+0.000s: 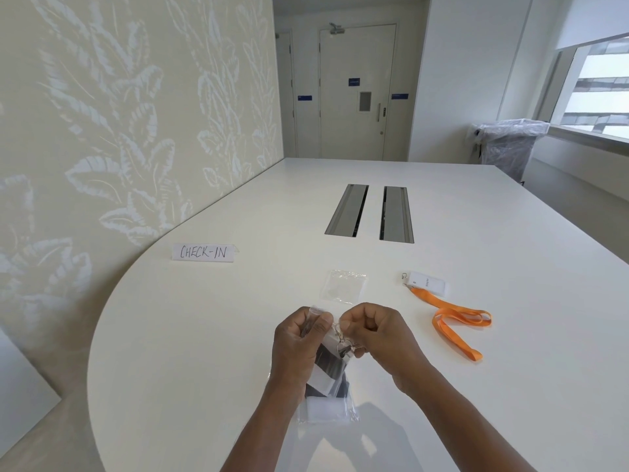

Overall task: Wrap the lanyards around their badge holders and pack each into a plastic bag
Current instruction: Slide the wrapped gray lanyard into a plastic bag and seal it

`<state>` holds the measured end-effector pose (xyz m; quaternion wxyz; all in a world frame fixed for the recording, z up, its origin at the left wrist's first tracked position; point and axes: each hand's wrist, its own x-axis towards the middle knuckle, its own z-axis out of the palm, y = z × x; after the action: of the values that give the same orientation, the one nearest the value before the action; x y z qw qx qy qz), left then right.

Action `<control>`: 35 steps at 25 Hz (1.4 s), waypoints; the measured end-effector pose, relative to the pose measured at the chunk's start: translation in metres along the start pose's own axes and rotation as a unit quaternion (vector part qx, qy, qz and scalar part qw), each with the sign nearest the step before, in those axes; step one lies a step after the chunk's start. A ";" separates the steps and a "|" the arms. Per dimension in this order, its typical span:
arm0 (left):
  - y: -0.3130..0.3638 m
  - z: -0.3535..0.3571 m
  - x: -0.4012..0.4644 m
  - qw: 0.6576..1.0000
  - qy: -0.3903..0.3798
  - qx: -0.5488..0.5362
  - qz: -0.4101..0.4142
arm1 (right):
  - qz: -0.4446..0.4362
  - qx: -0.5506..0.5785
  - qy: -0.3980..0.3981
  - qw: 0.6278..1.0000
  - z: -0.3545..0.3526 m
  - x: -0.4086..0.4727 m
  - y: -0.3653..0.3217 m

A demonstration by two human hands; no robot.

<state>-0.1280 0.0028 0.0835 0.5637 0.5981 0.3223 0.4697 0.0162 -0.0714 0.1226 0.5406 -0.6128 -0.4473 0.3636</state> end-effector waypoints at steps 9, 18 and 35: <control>-0.005 0.001 -0.005 1.000 0.015 -0.019 -0.018 | 0.035 -0.113 -0.020 0.993 -0.004 0.005 -0.008; -0.002 -0.003 -0.003 1.000 0.017 0.012 -0.008 | -0.008 -0.228 -0.042 0.973 -0.012 0.001 -0.018; -0.002 -0.003 -0.006 1.000 0.026 -0.006 -0.012 | -0.020 -0.192 -0.025 0.981 -0.010 0.000 -0.006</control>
<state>-0.1326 -0.0014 0.0799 0.5640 0.5785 0.3416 0.4802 0.0249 -0.0745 0.1298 0.4085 -0.6871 -0.5343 0.2749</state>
